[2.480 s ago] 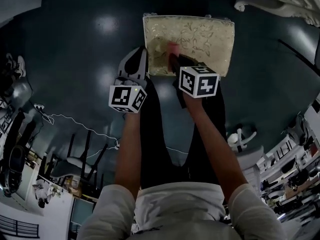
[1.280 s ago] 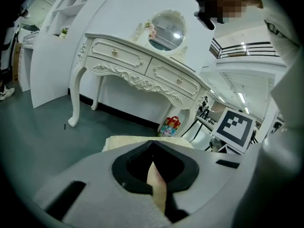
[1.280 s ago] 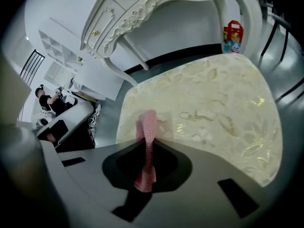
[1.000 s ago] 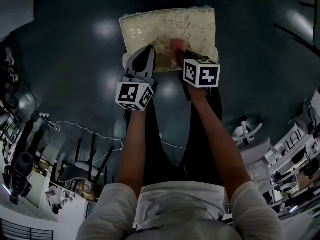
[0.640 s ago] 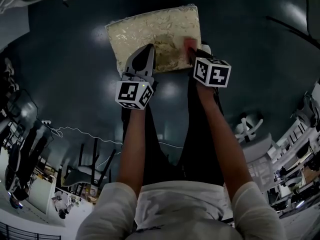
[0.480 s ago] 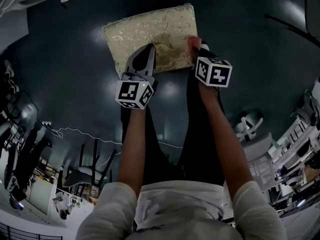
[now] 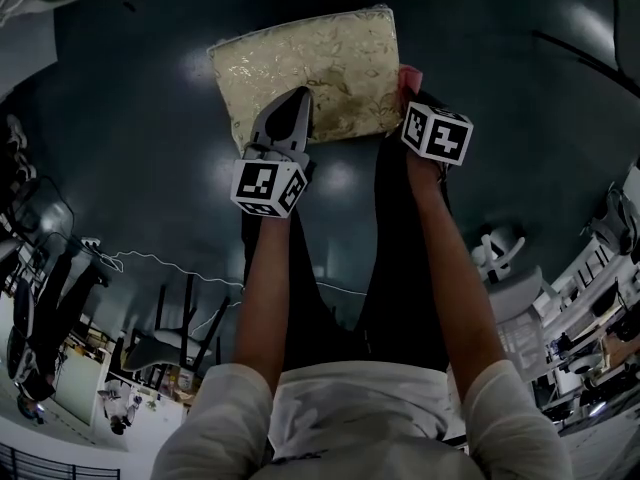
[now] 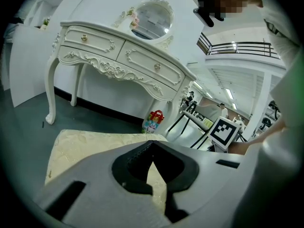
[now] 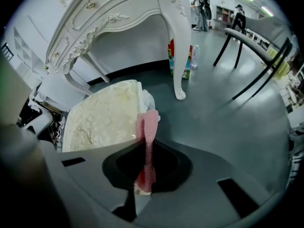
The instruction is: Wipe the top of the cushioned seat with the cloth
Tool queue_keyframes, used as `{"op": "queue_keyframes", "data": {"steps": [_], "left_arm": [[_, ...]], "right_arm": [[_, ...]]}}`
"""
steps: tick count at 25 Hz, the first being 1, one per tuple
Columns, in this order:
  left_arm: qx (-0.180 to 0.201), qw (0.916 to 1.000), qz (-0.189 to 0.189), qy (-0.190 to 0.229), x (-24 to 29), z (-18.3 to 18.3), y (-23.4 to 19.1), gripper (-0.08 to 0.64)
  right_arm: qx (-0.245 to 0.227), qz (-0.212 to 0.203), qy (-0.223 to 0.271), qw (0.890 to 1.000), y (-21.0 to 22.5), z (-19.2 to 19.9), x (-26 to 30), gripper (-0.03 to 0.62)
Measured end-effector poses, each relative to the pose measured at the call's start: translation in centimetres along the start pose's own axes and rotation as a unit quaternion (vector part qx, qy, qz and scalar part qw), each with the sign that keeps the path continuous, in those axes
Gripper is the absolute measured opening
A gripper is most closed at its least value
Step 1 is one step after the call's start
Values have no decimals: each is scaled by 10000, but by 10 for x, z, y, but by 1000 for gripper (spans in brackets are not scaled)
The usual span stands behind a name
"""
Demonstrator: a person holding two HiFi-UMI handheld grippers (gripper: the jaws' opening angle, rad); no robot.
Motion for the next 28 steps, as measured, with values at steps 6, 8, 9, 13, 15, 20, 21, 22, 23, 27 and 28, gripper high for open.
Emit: {"op": "queue_keyframes", "data": {"steps": [6,8,9,13,15,20,21,22,23,27,28], "left_arm": [[-19,9999,-87,82,-12,-1,-12,12],[-55,9997,-190,121,-21,-3,-21,12],[-76,9996,-249,148,-25,-5,-25,12],[-144,9986,-443,249,-48,-12,-43,12],[-152,9979,-561,289,-61,-15,-55,12],[-176,9954,-870,355,-100,-19,-96,12],[-190,9948,-939,355,-109,-18,-106,12],[-204,9940,-1014,350,-117,-17,-117,12],[-216,9932,-1089,343,-126,-15,-126,12],[-247,9909,-1293,298,-160,-8,-150,12],[-255,9905,-1321,291,-165,-6,-154,12]], "right_arm": [[384,4,-89,9992,11,1,9,25],[485,-74,-7,9988,2,-3,1,25],[510,-131,59,9986,-6,-6,-5,25],[408,-577,264,9971,-62,-5,-29,25],[322,-952,240,9947,-102,4,-32,25],[10,-1711,-176,9851,-208,52,-19,25],[-92,-1835,-295,9825,-228,64,-13,25],[-215,-1946,-413,9798,-247,75,-5,25],[-353,-2026,-527,9772,-264,86,2,25],[-701,-2109,-901,9708,-309,125,25,25],[-712,-2114,-968,9700,-316,131,30,25]]}}
Point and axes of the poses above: the fingertips, and each gripper's own axes: x forward along the fingers, y to its right, z out of its underside, the point moved 3 cm from there along -x, backward along the fingers, and after that the axes turned 4 degrees about x, right-handed, at the moved point
